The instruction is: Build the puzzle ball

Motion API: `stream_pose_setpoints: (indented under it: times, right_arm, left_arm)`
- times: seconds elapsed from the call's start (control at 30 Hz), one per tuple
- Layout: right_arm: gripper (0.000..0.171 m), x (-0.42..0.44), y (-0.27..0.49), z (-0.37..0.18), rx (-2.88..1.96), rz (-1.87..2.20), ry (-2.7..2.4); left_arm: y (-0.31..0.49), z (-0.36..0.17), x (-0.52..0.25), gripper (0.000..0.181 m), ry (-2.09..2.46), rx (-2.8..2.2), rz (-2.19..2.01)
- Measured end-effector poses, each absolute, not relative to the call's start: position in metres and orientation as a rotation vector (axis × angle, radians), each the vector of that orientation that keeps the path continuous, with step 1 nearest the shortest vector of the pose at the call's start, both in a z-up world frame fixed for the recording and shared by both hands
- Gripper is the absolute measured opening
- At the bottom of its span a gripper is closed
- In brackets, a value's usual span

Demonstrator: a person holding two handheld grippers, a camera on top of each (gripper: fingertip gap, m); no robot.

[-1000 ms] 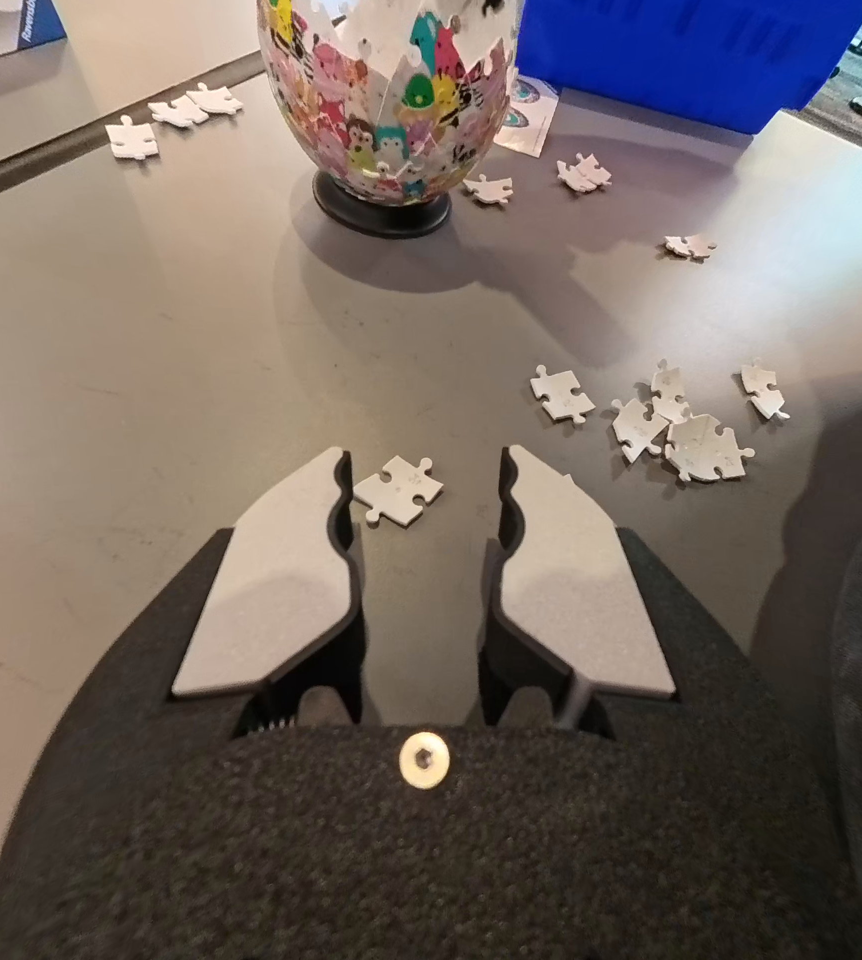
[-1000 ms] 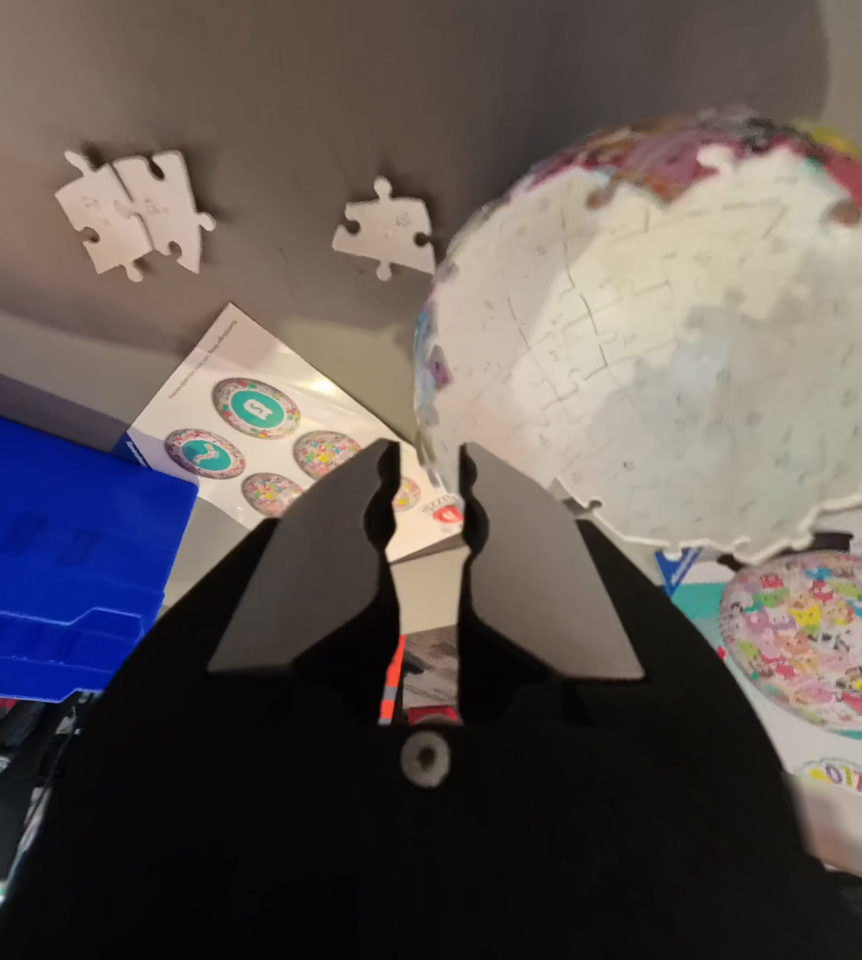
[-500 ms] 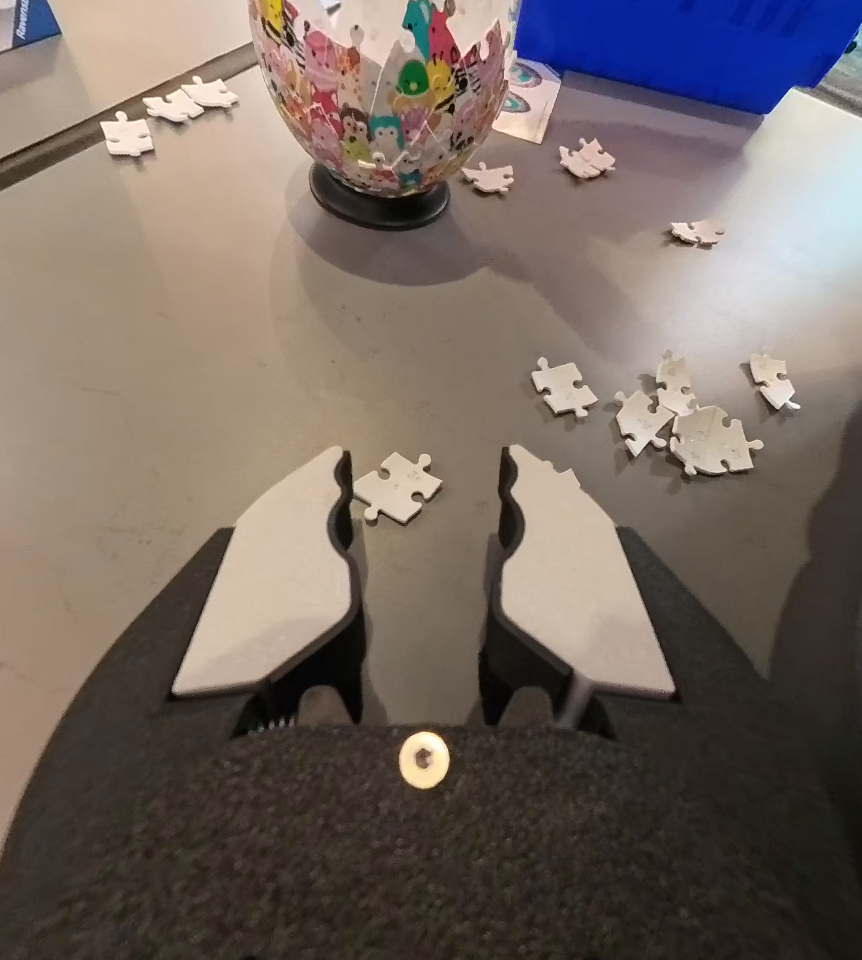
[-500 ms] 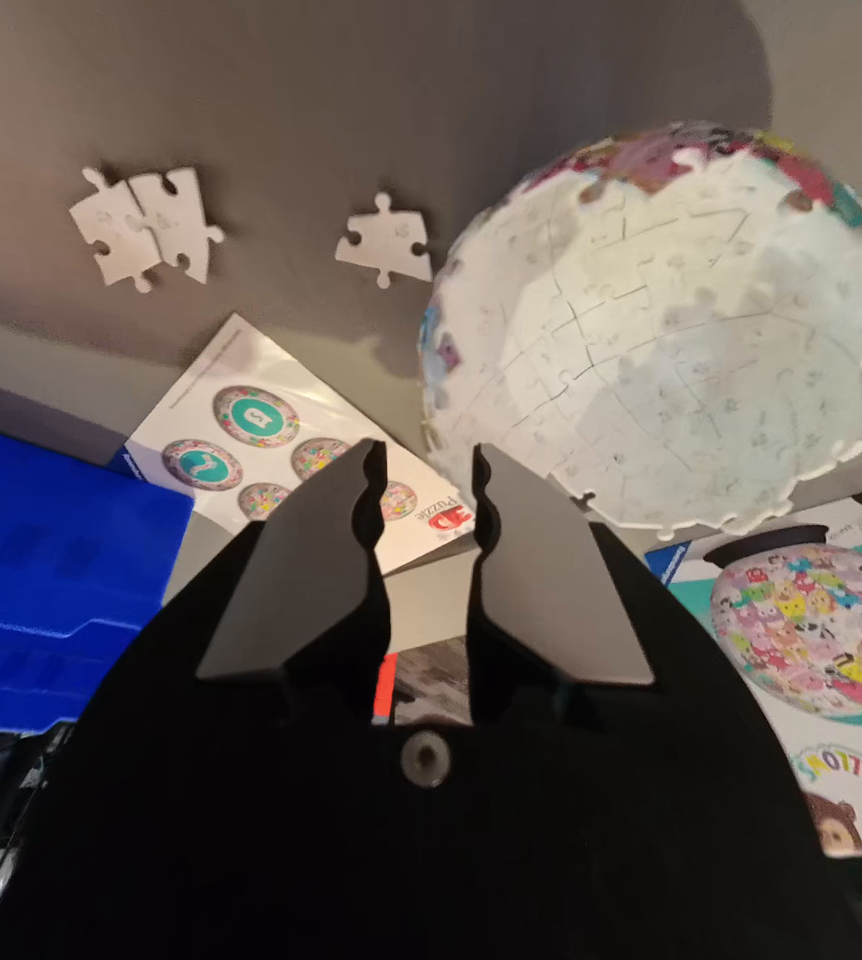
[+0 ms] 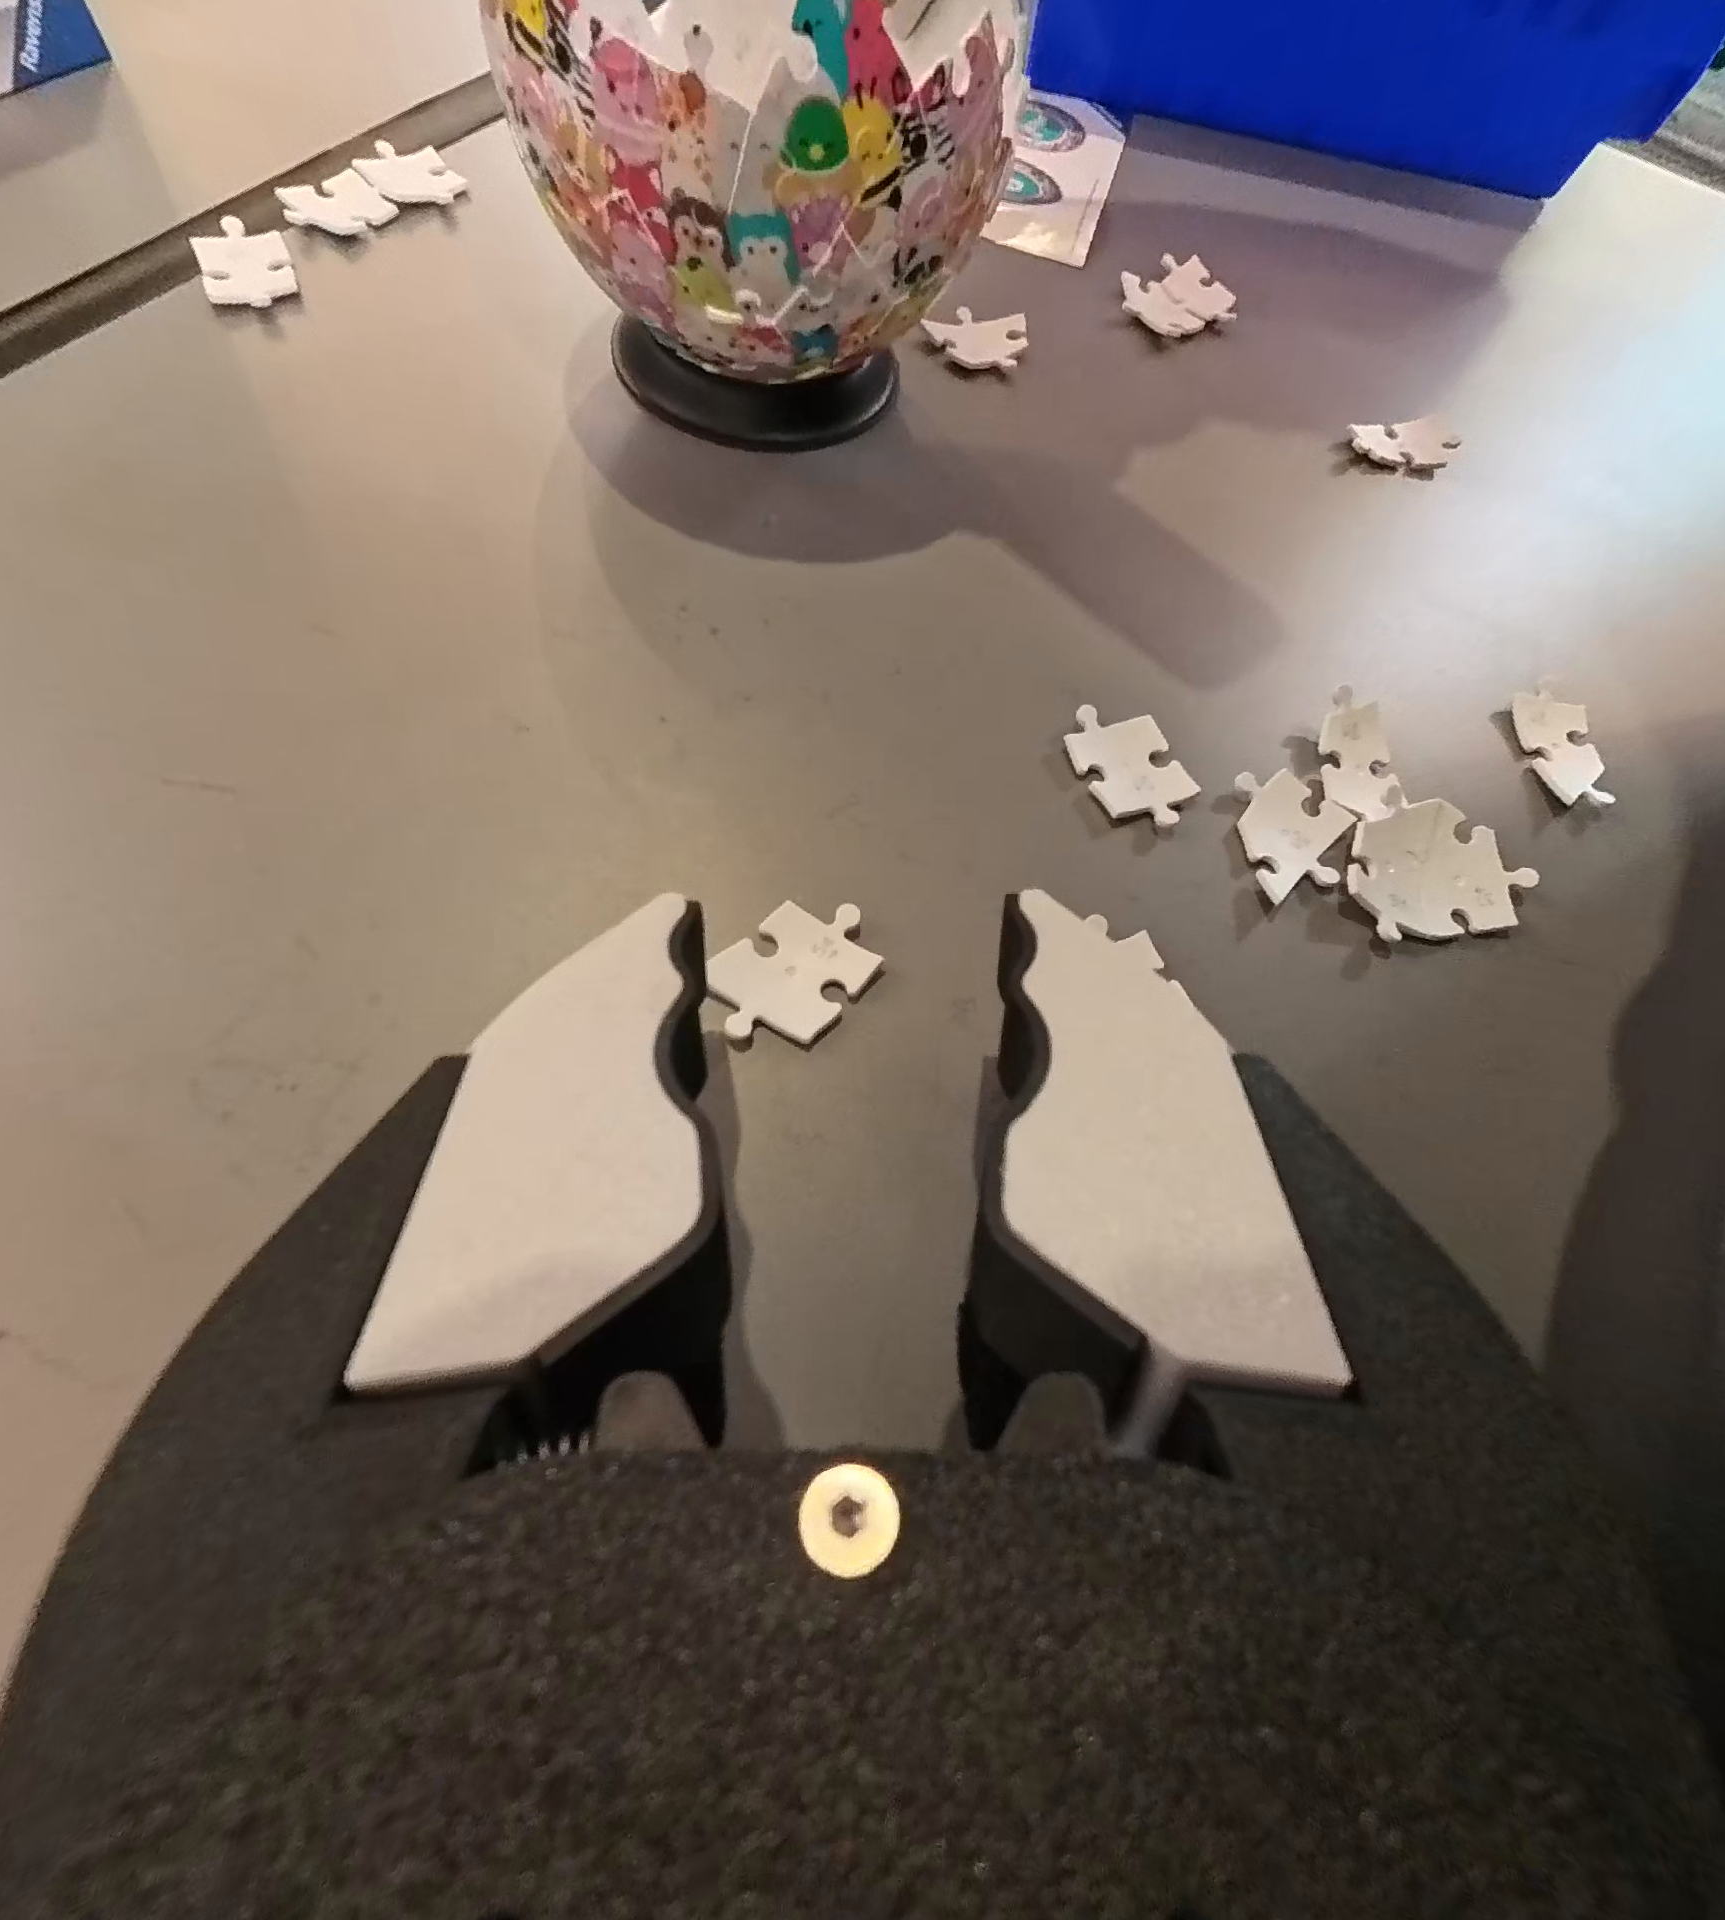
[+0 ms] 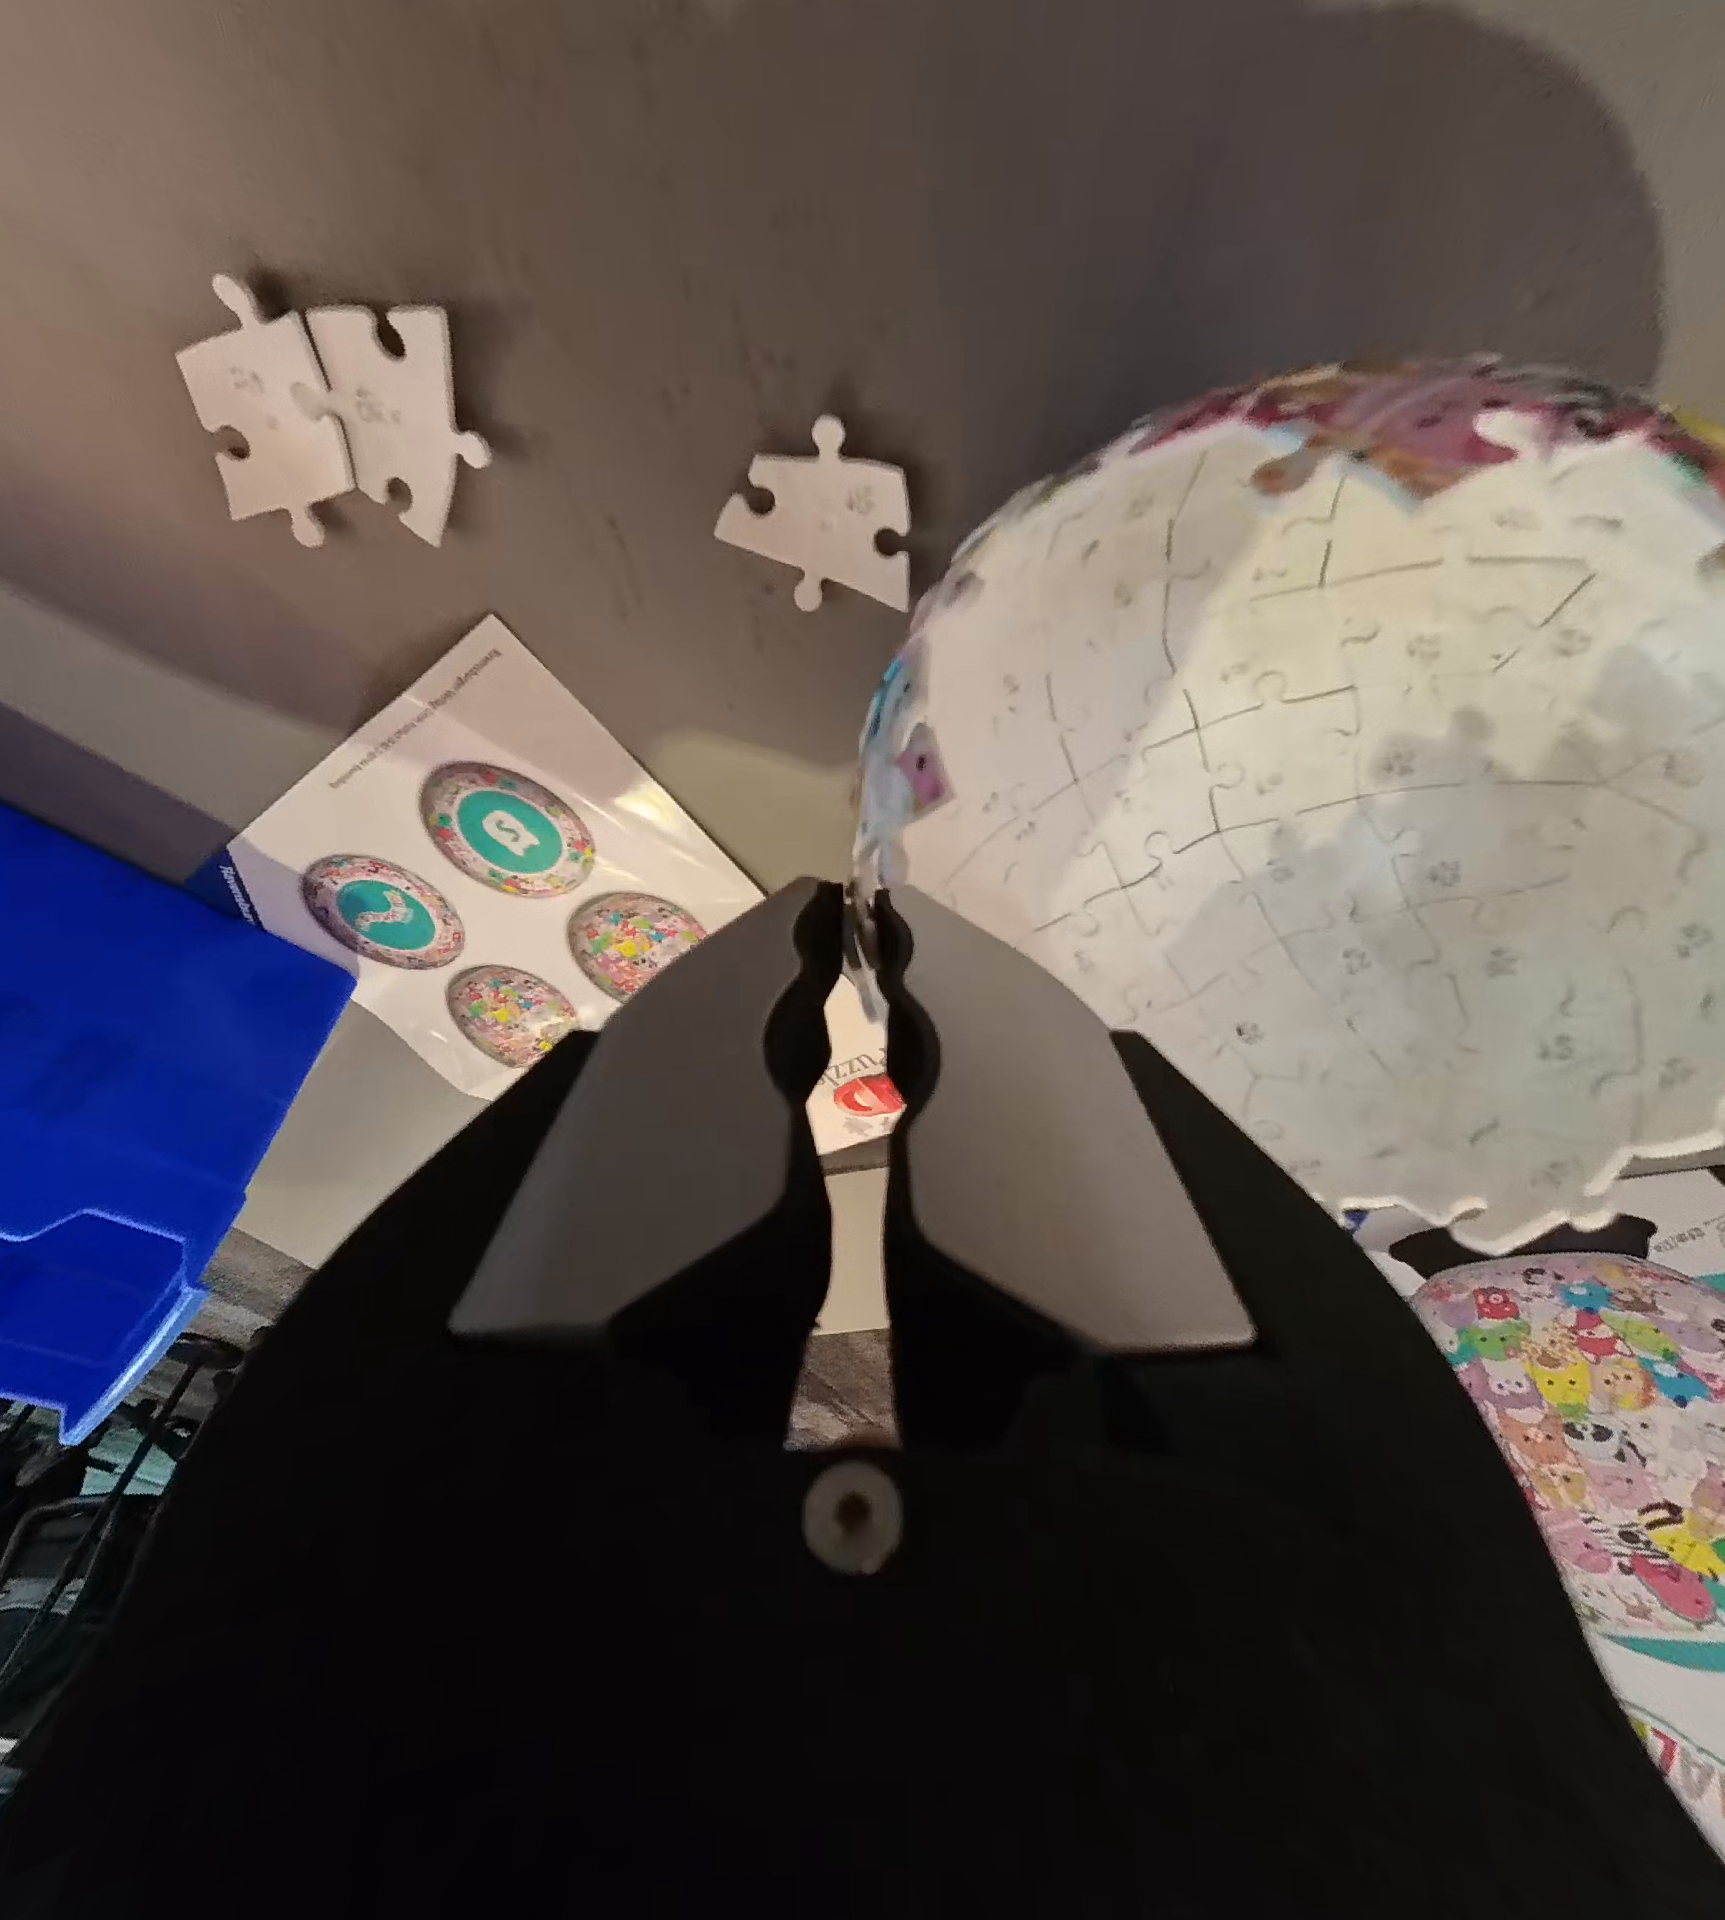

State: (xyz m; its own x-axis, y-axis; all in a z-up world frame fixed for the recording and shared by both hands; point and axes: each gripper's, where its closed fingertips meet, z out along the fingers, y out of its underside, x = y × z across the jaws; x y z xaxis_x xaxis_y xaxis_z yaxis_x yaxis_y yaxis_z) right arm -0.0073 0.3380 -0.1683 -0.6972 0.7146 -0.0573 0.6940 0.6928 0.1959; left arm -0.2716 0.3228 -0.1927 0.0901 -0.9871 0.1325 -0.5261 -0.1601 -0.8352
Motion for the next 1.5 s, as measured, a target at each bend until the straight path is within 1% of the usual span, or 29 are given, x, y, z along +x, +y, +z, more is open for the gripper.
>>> stream_pose_setpoints:
  times: [0.37, 0.4, 0.47, 0.5, 0.6, 0.87, 0.93, 1.07, 1.27, 1.37, 1.47, 1.5]
  right_arm:
    - [0.005, -0.01, 0.339, -0.169, 1.186, 0.231, 2.748]
    - [0.007, -0.008, 0.341, -0.169, 1.195, 0.252, 2.736]
    - [0.027, -0.004, 0.346, -0.17, 1.21, 0.306, 2.708]
    - [0.028, -0.001, 0.348, -0.17, 1.205, 0.326, 2.692]
    - [0.027, -0.002, 0.348, -0.171, 1.179, 0.327, 2.72]
    - [0.013, -0.007, 0.343, -0.18, 1.075, 0.331, 2.792]
    - [0.007, -0.007, 0.343, -0.181, 1.068, 0.331, 2.791]
    - [0.005, -0.009, 0.343, -0.182, 1.076, 0.317, 2.793]
    - [0.006, -0.009, 0.342, -0.182, 1.109, 0.333, 2.772]
    - [0.019, -0.005, 0.343, -0.181, 1.133, 0.366, 2.749]
    - [0.02, -0.003, 0.344, -0.174, 1.152, 0.384, 2.757]
    - [0.023, -0.004, 0.344, -0.173, 1.162, 0.388, 2.759]
  left_arm:
    - [0.323, -0.193, -0.272, 0.054, 1.49, -1.76, -0.968]
    - [0.323, -0.193, -0.272, 0.054, 1.49, -1.761, -0.968]
    - [0.323, -0.193, -0.272, 0.054, 1.492, -1.761, -0.966]
    - [0.323, -0.193, -0.271, 0.054, 1.492, -1.76, -0.965]
    - [0.323, -0.193, -0.271, 0.054, 1.495, -1.76, -0.963]
    - [0.322, -0.194, -0.272, 0.054, 1.499, -1.762, -0.957]
    - [0.322, -0.194, -0.272, 0.054, 1.501, -1.761, -0.954]
    - [0.322, -0.194, -0.272, 0.054, 1.501, -1.762, -0.954]
    - [0.323, -0.194, -0.272, 0.054, 1.501, -1.762, -0.954]
    - [0.322, -0.195, -0.272, 0.054, 1.504, -1.76, -0.95]
    - [0.322, -0.195, -0.272, 0.054, 1.505, -1.76, -0.948]
    - [0.322, -0.195, -0.272, 0.054, 1.506, -1.761, -0.948]
